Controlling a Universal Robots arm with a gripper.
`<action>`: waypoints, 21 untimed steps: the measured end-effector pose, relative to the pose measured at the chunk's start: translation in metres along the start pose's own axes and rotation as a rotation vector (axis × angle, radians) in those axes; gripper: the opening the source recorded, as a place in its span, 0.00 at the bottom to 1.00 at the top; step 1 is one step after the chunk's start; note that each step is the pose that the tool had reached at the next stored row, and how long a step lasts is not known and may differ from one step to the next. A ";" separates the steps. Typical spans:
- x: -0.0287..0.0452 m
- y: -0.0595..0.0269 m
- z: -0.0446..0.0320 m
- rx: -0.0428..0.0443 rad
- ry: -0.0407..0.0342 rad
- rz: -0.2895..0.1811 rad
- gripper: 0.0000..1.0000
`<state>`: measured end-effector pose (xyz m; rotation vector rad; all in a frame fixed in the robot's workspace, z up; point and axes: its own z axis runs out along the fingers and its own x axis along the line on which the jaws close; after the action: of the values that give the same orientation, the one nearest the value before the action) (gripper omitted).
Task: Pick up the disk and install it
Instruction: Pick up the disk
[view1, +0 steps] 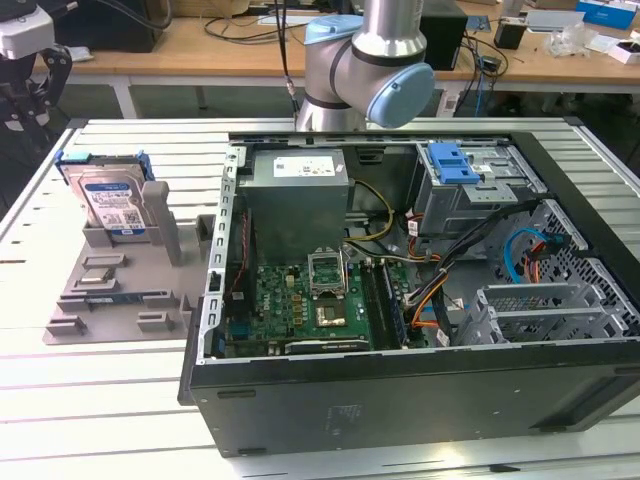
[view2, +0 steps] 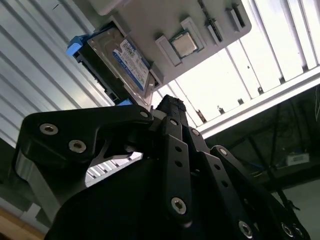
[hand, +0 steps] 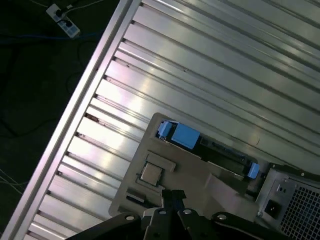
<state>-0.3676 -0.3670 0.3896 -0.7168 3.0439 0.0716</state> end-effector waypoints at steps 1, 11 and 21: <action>0.0000 0.0000 0.0000 -0.0003 0.0005 -0.011 0.11; 0.0000 0.0000 0.0000 -0.0034 0.0060 -0.142 0.11; 0.0000 0.0000 0.0000 -0.0063 0.0112 -0.267 0.11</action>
<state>-0.3676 -0.3670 0.3896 -1.1186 2.9270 0.0739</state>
